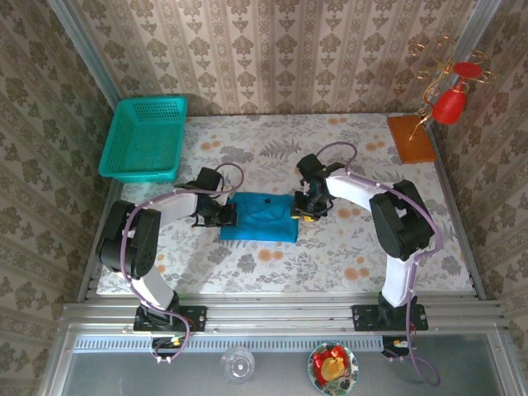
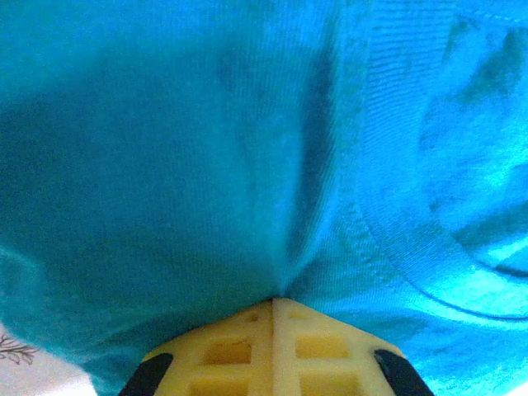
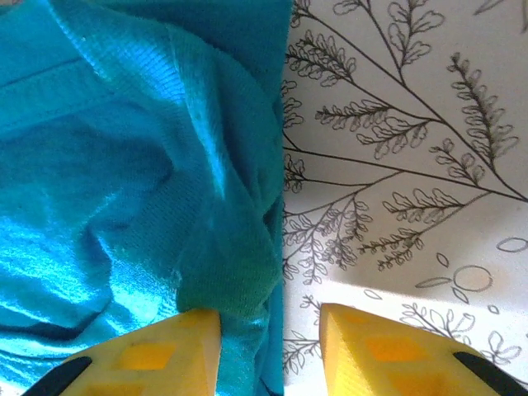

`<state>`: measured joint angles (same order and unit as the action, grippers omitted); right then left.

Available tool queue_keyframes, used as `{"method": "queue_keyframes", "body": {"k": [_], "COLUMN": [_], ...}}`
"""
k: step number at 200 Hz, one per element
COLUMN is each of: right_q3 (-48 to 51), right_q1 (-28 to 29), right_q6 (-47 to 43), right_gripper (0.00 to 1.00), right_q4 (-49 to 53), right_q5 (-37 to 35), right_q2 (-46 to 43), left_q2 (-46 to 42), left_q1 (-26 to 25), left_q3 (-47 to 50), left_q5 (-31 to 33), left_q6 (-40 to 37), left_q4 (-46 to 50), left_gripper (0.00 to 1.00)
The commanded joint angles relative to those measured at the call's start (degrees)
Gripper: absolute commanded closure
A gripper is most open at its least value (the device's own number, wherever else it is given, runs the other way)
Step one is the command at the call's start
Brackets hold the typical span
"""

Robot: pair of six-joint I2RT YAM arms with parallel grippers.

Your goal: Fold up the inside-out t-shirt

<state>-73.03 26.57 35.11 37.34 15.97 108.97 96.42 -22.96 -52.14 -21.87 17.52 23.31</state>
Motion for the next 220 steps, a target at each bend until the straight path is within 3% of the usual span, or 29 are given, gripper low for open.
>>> {"method": "queue_keyframes", "body": {"k": [1, 136, 220], "right_q3": [0.0, 4.3, 4.5], "right_q1": [0.2, 0.2, 0.2], "right_q6": [0.1, 2.3, 2.4], "right_gripper": [0.62, 0.69, 0.80], "right_q4": [-1.7, -8.7, -9.1], "right_q5": [2.7, 5.3, 4.7], "right_q2": [1.4, 1.8, 1.1], "left_q2": [2.5, 1.4, 0.7], "left_q1": [-0.7, -0.6, -0.6], "left_q3": [3.0, 4.0, 4.7], "left_q5": [3.4, 2.5, 2.3], "left_q6": [-0.3, -0.2, 0.5], "left_q4": [1.3, 1.0, 0.8], "left_gripper": [0.96, 0.97, 0.97]}}
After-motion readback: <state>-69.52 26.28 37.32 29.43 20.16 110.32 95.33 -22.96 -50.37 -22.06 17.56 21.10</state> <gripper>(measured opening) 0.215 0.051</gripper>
